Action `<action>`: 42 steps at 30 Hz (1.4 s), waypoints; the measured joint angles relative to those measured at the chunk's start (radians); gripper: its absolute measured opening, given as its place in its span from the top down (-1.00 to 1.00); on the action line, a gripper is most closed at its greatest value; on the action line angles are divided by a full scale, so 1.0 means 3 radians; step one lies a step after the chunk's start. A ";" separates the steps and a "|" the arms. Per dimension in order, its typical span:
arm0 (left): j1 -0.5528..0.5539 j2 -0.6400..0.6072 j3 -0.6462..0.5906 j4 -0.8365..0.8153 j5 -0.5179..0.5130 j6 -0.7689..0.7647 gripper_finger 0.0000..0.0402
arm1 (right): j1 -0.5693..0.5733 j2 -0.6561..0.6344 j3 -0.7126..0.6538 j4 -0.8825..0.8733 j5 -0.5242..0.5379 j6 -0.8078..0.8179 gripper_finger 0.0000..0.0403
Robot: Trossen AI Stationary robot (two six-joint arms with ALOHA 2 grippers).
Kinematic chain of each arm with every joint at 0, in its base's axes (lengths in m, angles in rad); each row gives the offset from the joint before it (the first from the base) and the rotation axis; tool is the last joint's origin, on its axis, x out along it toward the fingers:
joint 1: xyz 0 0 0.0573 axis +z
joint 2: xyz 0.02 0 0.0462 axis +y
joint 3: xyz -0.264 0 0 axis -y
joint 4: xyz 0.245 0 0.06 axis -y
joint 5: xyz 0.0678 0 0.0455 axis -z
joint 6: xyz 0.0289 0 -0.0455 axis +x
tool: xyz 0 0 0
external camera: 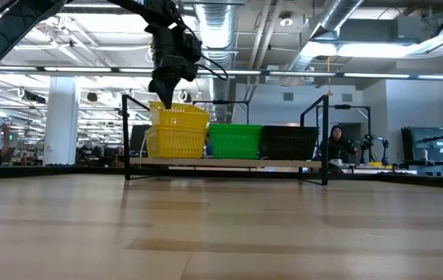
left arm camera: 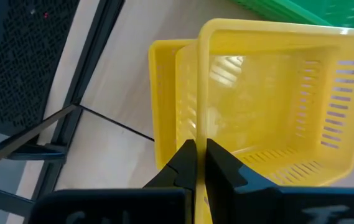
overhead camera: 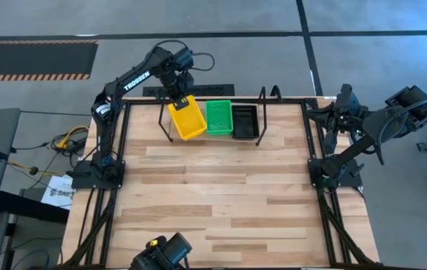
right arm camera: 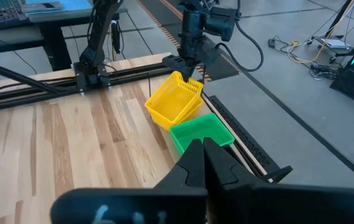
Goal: Stack baskets on shelf by color
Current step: Stack the yellow basket on top of the other yellow stacked baskets on the shelf
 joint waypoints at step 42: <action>-0.0265 0.0000 0.0070 0.0419 -0.0758 -0.0229 0.37 | 0.0000 -0.0001 0.0000 -0.0037 -0.0025 -0.0001 0.99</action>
